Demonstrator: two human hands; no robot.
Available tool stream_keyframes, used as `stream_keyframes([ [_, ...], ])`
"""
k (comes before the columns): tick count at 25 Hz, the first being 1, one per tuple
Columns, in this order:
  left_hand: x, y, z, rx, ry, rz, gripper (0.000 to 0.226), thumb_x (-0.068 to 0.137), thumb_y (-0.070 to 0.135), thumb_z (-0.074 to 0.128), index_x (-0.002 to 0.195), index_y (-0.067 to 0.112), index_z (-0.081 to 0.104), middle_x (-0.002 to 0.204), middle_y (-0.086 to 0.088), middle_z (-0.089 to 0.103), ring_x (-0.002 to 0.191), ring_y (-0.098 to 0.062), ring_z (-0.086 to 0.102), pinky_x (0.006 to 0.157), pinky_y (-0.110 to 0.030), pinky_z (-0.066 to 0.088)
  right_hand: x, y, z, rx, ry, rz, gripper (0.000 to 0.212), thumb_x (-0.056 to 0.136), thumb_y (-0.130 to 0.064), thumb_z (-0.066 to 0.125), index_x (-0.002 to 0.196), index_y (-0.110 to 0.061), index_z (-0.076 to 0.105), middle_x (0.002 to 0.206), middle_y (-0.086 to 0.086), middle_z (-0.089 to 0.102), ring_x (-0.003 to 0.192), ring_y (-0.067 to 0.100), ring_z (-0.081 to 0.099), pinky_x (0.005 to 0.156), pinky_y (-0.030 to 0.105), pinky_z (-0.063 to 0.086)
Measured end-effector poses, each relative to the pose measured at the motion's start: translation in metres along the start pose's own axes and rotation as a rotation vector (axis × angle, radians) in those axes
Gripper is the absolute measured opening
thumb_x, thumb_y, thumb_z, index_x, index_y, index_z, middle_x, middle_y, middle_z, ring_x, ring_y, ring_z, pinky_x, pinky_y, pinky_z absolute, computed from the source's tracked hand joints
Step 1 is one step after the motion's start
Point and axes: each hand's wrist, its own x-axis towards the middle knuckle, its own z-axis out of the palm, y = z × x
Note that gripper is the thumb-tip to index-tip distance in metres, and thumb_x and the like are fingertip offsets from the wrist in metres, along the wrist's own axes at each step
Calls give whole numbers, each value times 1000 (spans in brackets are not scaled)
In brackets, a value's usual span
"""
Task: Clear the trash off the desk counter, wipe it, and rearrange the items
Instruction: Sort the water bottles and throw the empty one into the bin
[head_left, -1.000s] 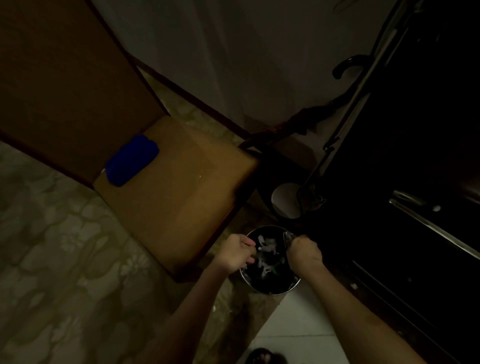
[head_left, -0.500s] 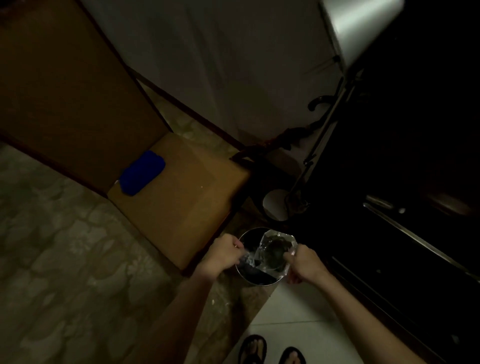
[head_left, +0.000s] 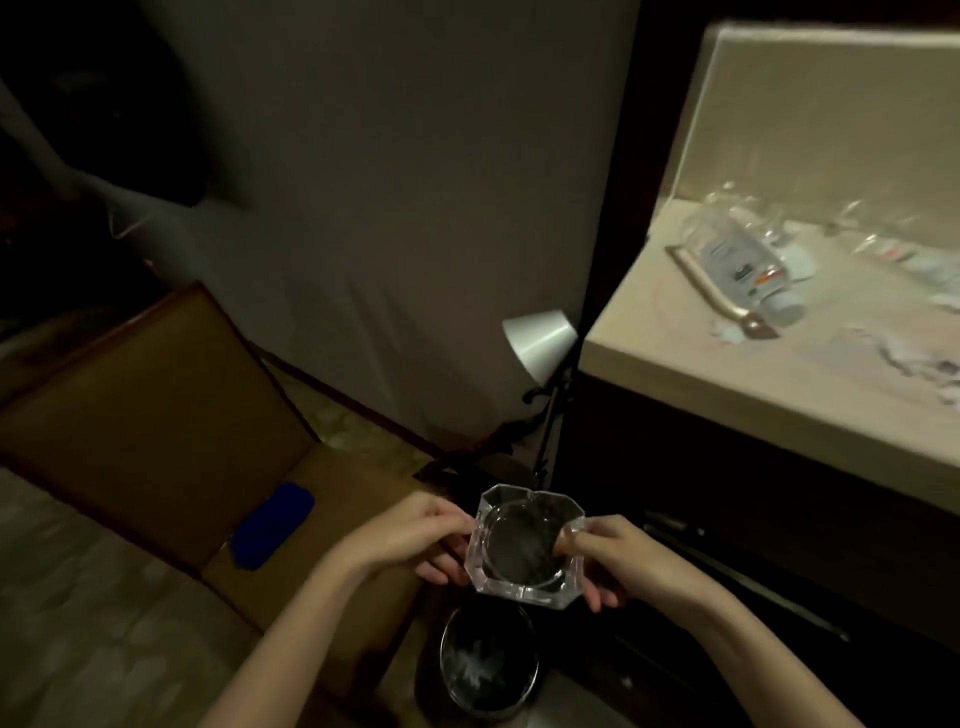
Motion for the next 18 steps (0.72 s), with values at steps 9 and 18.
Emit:
stream_keyframes([
  [9, -13, 174, 72, 447, 211, 309, 21, 87, 16, 63, 78, -1, 70, 66, -11, 65, 45, -8, 49, 46, -16, 42, -112, -79, -79, 36, 313, -147, 20, 95, -12, 46, 81, -2, 56, 43, 10, 51, 33, 12, 37, 37, 17, 28],
  [18, 91, 320, 200, 581, 268, 416, 17, 87, 11, 62, 82, -3, 71, 77, -17, 70, 45, -9, 60, 46, -17, 47, -180, -84, -266, -274, 603, -81, 29, 93, -10, 46, 86, 13, 63, 46, 5, 58, 31, 8, 45, 38, 16, 37],
])
